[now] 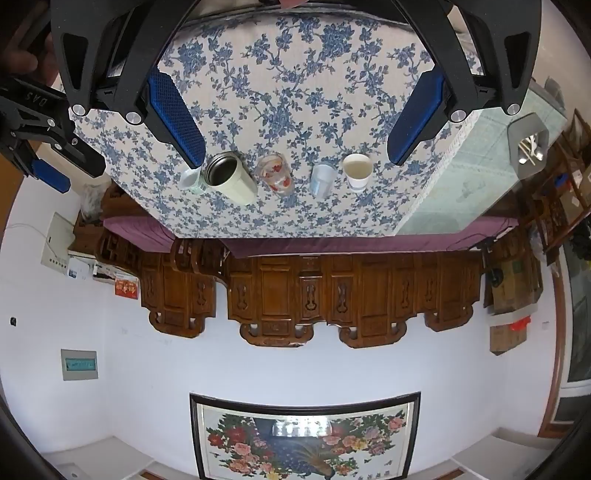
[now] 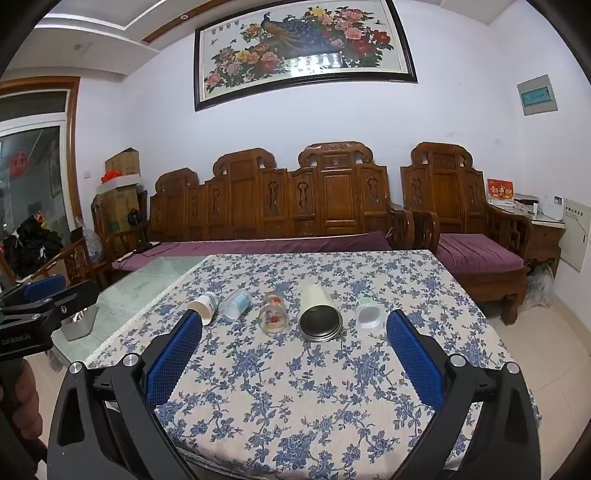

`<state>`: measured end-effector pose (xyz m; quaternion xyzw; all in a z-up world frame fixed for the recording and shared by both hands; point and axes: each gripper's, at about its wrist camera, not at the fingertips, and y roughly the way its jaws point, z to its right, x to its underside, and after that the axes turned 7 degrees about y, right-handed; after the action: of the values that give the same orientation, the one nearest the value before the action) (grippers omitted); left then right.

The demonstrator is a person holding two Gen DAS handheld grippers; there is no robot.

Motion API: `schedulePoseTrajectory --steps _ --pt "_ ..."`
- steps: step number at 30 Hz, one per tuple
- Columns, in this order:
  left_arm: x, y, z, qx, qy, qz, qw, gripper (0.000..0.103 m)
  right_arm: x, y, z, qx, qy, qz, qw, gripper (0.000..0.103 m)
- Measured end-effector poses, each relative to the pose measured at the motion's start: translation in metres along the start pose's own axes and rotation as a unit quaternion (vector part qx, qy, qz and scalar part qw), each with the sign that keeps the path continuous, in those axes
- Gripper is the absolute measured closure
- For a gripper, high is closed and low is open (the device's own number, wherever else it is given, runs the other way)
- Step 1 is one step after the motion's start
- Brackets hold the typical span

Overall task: Flip cup upside down
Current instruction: 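Move the right tool toward the cream thermos cup lying on its side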

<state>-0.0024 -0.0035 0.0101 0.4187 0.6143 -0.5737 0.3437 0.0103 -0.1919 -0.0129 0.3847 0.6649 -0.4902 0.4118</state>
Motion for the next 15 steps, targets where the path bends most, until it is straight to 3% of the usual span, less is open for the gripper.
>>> schedulePoseTrajectory --steps 8,15 --pt "0.008 0.042 -0.006 0.026 0.006 -0.045 0.9986 0.008 0.005 0.036 0.001 0.008 -0.017 -0.034 0.999 0.002" --pt "0.012 0.099 -0.012 0.043 0.028 -0.086 0.995 0.008 0.004 0.124 0.02 0.007 -0.03 -0.096 0.995 0.002"
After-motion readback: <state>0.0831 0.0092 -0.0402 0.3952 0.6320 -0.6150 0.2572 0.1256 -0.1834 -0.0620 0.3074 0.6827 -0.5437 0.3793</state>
